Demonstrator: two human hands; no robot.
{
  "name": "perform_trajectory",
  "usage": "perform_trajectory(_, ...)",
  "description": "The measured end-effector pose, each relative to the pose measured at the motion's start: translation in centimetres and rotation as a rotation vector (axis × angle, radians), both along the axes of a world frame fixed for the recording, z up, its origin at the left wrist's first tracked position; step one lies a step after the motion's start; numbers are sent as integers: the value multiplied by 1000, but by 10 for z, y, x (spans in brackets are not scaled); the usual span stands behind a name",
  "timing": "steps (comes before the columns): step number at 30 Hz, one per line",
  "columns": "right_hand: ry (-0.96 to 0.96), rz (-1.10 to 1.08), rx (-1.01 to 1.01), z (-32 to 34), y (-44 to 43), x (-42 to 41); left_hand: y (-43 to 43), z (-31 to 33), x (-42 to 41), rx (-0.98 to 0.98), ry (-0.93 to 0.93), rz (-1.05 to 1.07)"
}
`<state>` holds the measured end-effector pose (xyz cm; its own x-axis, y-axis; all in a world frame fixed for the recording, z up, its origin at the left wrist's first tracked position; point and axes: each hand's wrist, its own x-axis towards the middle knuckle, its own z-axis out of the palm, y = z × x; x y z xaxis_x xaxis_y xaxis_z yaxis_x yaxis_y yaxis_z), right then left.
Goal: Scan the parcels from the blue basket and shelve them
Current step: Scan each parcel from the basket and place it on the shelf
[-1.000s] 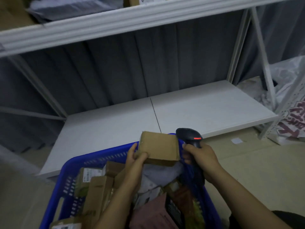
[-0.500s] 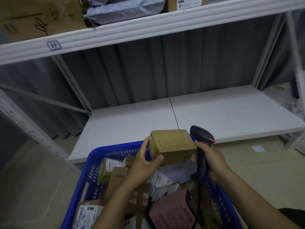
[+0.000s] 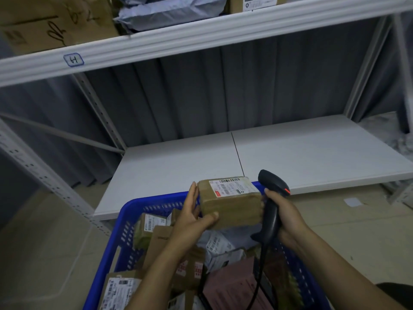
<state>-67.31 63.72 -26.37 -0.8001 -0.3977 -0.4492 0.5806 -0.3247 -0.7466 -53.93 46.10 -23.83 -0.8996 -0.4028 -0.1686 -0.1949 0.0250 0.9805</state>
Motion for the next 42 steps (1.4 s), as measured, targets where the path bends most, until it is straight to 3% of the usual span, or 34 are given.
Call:
perform_trajectory(6, 80, 52, 110, -5, 1, 5, 6, -1, -8, -73, -51, 70)
perform_trajectory(11, 144, 46, 179, -7, 1, 10, 2, -4, -9, 139, -48, 89)
perform_trajectory(16, 325, 166, 286, 0, 0, 13, -11, -14, -3, 226, -33, 169)
perform_trajectory(20, 404, 283, 405, 11, 1, 15, -25, -20, 9, -2, -26, 314)
perform_trajectory(26, 549, 545, 521, 20, 4, 20, -53, -38, 24, -77, -31, 494)
perform_trajectory(42, 641, 581, 546, 32, 3, 24, -53, -35, 27, -128, -50, 412)
